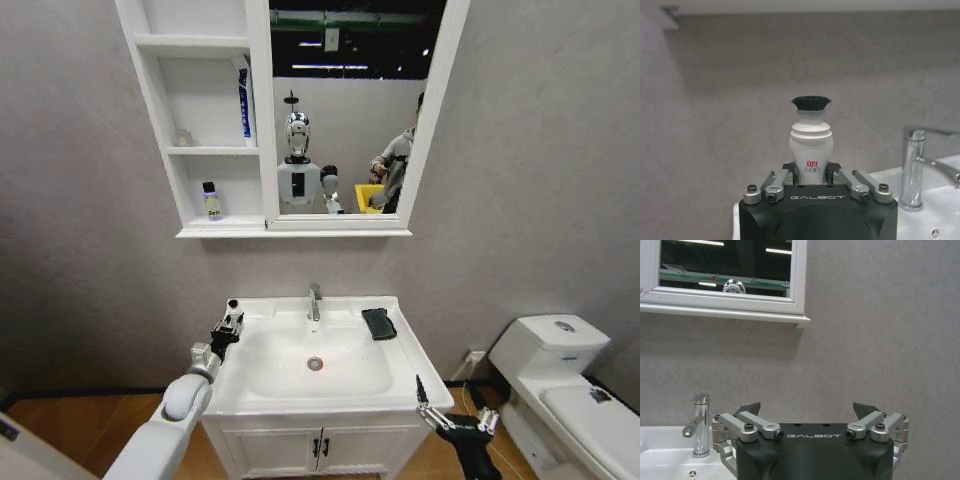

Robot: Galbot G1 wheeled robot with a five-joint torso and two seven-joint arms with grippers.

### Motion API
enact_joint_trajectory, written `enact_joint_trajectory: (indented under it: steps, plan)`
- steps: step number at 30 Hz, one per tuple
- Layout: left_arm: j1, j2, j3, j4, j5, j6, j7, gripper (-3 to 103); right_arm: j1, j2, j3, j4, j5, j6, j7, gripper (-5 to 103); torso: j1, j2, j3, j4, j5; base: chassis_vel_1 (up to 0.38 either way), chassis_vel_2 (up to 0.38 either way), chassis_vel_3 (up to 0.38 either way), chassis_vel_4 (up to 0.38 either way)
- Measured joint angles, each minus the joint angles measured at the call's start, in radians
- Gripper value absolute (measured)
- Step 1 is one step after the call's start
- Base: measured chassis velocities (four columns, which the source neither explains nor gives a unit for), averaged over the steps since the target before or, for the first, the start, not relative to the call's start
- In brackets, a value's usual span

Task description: Move facial cleanser and shampoo from washbasin to cabinet, then wipe washbasin with towel.

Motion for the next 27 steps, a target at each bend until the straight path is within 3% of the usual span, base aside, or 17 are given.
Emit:
enact_joint_trajectory:
  steps: [1,2,4,5,7,8,9,12,13,15,16,18,20,24,25,27]
  plan:
    - [-0.002,0.047,0.004,-0.06,-0.024,0.032,-0.005,30,0.003,0.001,-0.002,-0.004,-0.002,0.0,0.0,100,0.0,0.0,0.0,-0.0001,0.0002,0.0,0.0,0.0,0.0]
    - [-0.002,0.047,0.004,-0.06,-0.024,0.032,-0.005,30,0.003,0.001,-0.002,-0.004,-0.002,0.0,0.0,100,0.0,0.0,0.0,-0.0001,0.0002,0.0,0.0,0.0,0.0]
    - [-0.024,0.136,0.005,-0.138,-0.082,0.074,-0.017,30,0.006,0.001,-0.005,-0.008,-0.003,0.001,-0.001,100,0.0,0.0,0.0,0.0,0.0001,0.0,0.0,0.0,0.0]
    - [-0.024,0.136,0.005,-0.138,-0.082,0.074,-0.017,30,0.006,0.001,-0.005,-0.008,-0.003,0.001,-0.001,100,0.0,0.0,0.0,0.0,0.0001,0.0,0.0,0.0,0.0]
    - [-0.061,0.241,0.002,-0.201,-0.169,0.122,-0.033,30,0.011,0.001,-0.007,-0.015,-0.004,0.002,-0.003,100,0.0,0.0,0.0,0.0,0.0001,0.0,0.0,0.0,0.0]
    - [-0.061,0.241,0.002,-0.201,-0.169,0.122,-0.033,30,0.011,0.001,-0.007,-0.015,-0.004,0.002,-0.003,100,0.0,0.0,0.0,0.0,0.0001,0.0,0.0,0.0,0.0]
    - [-0.103,0.333,-0.005,-0.246,-0.271,0.171,-0.048,30,0.015,0.003,-0.011,-0.02,-0.006,0.004,-0.003,100,0.0,0.0,0.0,0.0,0.0003,0.0,0.0,0.0,0.0]
    - [-0.196,0.476,-0.007,-0.306,-0.47,0.29,-0.058,30,0.016,0.005,-0.018,-0.029,-0.009,0.011,-0.006,100,0.0,0.0,0.0,0.0,0.0001,0.0,0.0,0.0,0.0]
    - [-0.196,0.476,-0.007,-0.306,-0.47,0.29,-0.058,30,0.016,0.005,-0.018,-0.029,-0.009,0.011,-0.006,100,0.0,0.0,0.0,0.0,0.0001,0.0,0.0,0.0,0.0]
    - [-0.268,0.539,0.007,-0.315,-0.579,0.358,-0.061,30,0.019,0.005,-0.021,-0.034,-0.009,0.015,-0.01,100,0.0,0.0,0.0,0.0,0.0005,0.0,0.0,0.0,0.0]
    - [-0.268,0.539,0.007,-0.315,-0.579,0.358,-0.061,30,0.019,0.005,-0.021,-0.034,-0.009,0.015,-0.01,100,0.0,0.0,0.0,0.0,0.0005,0.0,0.0,0.0,0.0]
    - [-0.385,0.573,0.04,-0.299,-0.689,0.427,-0.081,30,0.027,0.002,-0.024,-0.038,-0.008,0.015,-0.012,100,0.0,0.0,0.0,0.0001,0.0002,0.0,0.0,0.0,0.0]
    - [-0.452,0.573,0.066,-0.279,-0.721,0.449,-0.089,30,0.03,0.0,-0.025,-0.041,-0.007,0.015,-0.013,100,0.0,0.0,0.0,0.0,0.0002,0.0,0.0,0.0,0.0]
    - [-0.644,0.544,0.169,-0.217,-0.803,0.489,-0.142,30,0.04,-0.004,-0.032,-0.052,-0.005,0.015,-0.014,100,0.0,0.0,0.0,-0.0002,0.0007,0.0,0.0,0.0,0.0]
    - [-0.644,0.544,0.169,-0.217,-0.803,0.489,-0.142,30,0.04,-0.004,-0.032,-0.052,-0.005,0.015,-0.014,100,0.0,0.0,0.0,-0.0002,0.0007,0.0,0.0,0.0,0.0]
    - [-0.767,0.507,0.253,-0.158,-0.834,0.501,-0.171,30,0.05,-0.002,-0.036,-0.062,-0.003,0.014,-0.014,100,0.0,0.0,0.0,-0.0003,-0.0001,0.0,0.0,0.0,0.0]
